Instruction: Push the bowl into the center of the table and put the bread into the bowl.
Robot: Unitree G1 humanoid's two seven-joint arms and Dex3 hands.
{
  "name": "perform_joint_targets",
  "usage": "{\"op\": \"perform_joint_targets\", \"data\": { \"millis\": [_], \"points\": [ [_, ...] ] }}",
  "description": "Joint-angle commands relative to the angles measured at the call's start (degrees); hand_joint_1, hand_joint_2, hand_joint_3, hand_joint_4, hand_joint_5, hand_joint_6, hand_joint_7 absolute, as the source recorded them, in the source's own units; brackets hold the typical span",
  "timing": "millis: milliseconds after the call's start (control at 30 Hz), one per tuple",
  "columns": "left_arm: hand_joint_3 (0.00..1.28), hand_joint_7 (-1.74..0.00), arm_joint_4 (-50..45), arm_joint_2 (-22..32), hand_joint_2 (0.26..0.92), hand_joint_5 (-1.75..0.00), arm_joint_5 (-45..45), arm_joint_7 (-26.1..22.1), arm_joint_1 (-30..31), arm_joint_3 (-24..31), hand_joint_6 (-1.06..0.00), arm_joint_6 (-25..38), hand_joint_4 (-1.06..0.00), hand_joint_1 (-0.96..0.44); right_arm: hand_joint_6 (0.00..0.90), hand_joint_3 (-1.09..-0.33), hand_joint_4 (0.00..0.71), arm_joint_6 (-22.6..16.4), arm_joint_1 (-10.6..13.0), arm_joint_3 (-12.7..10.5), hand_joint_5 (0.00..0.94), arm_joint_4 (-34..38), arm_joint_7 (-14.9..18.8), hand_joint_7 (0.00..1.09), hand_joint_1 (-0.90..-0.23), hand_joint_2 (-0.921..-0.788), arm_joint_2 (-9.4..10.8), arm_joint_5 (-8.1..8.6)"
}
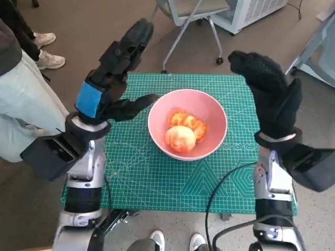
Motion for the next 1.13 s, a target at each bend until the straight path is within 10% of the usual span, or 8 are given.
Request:
{"op": "perform_joint_targets", "data": {
  "millis": [33, 1133],
  "points": [
    [0.39, 0.0, 0.44, -0.81, 0.921, 0.0, -1.83, -2.02, 1.21, -0.66, -0.2, -1.96, -0.12, -0.63, 0.008, -0.758, 0.172, 1.23, -0.79, 0.37, 0.0, -0.17, -0.58, 0.57, -0.684, -0.921, -0.78, -1.13],
    [0.44, -0.01, 0.04, -2.0, 0.921, 0.0, -2.59, -2.2, 1.16, -1.28, -0.19, 1.08, -0.11, -0.61, 0.044, -0.741, 0.173, 1.76, -1.3, 0.74, 0.0, 0.01, -1.5, 0.55, -0.697, -0.921, -1.38, -2.68]
  ]
}}
